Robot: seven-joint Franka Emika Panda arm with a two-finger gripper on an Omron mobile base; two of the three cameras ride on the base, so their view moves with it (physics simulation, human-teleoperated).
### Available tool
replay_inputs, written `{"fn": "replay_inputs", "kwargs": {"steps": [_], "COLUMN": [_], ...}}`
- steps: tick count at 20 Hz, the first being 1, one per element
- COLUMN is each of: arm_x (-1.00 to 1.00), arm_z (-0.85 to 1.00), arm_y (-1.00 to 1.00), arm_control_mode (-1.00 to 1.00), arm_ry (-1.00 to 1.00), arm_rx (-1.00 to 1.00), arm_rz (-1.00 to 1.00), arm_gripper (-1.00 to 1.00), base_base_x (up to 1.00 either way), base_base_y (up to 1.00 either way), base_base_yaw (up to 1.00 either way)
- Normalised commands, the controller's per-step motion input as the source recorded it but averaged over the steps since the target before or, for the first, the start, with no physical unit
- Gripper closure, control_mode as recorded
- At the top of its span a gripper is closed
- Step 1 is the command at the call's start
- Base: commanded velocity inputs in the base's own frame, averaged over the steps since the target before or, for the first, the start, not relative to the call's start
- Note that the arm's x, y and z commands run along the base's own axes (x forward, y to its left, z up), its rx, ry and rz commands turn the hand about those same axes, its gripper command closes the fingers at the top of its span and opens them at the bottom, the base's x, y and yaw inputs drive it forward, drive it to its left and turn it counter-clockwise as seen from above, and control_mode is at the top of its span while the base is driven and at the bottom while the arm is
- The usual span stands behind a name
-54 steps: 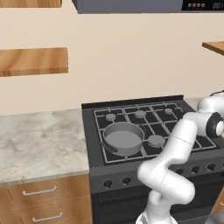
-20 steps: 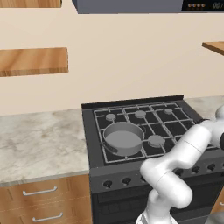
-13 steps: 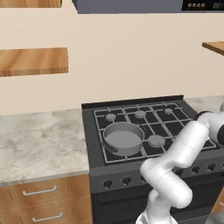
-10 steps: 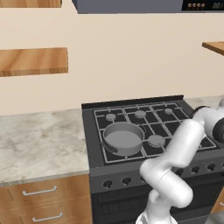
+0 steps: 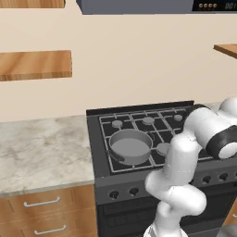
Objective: Put the carrot and lemon in the pot. Retrieve the spatula and lightly stir the vegetables in the pot.
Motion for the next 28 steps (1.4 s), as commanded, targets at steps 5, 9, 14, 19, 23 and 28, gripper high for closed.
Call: {"fn": "replay_inputs", "kwargs": {"steps": [5,9,14,19,23,28], "arm_x": [0.17,0.28,0.23,0.26,0.20,0.35], "arm_z": [0.07,0.00,0.16,0.00,0.14,0.07], "arm_y": [1.00,1.00,1.00,0.94,0.89,0.89], "arm_control_mode": [-1.00,-1.00,-1.00,-1.00,-1.00,-1.00], "arm_ry": [0.10,0.18,0.25,0.09,0.03,0.10], "arm_rx": [-0.27,-0.26,-0.25,-0.03,0.02,0.07], "arm_rz": [0.13,0.15,0.02,-0.12,-0.24,-0.25], "arm_gripper": [1.00,1.00,1.00,1.00,1.00,1.00], "base_base_x": [0.00,0.00,0.00,0.00,0.00,0.00], "base_base_y": [0.00,0.00,0.00,0.00,0.00,0.00], "base_base_yaw": [0.00,0.00,0.00,0.00,0.00,0.00]}}
